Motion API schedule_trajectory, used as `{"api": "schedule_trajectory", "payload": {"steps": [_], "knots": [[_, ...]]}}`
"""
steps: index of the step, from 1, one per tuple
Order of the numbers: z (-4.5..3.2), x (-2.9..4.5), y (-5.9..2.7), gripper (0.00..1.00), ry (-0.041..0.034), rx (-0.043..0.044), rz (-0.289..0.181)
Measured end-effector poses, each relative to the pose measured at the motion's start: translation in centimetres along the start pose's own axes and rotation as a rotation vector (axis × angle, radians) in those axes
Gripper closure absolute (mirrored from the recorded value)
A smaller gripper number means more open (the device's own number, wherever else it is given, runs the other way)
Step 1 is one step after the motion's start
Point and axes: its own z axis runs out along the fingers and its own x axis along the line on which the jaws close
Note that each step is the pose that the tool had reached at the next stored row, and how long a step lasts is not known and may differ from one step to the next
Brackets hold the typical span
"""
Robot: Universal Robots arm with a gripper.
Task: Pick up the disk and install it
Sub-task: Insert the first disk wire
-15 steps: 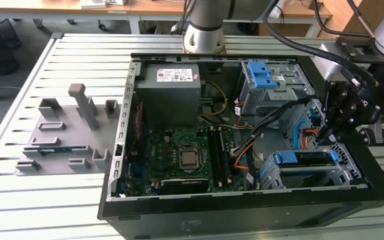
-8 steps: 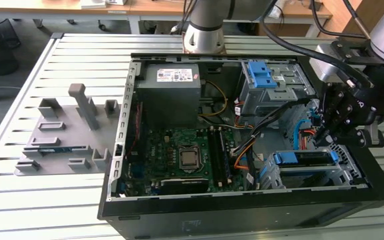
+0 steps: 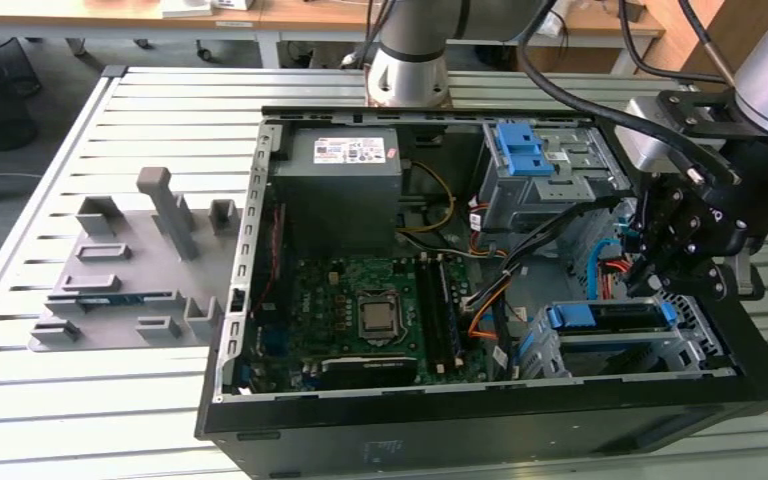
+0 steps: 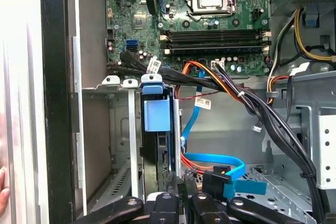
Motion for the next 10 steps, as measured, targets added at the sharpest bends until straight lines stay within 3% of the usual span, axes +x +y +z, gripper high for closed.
{"api": "schedule_trajectory", "payload": {"steps": [10], "knots": [[0.2,0.27,0.08,0.84,-0.0002,0.0005,0.002]]}}
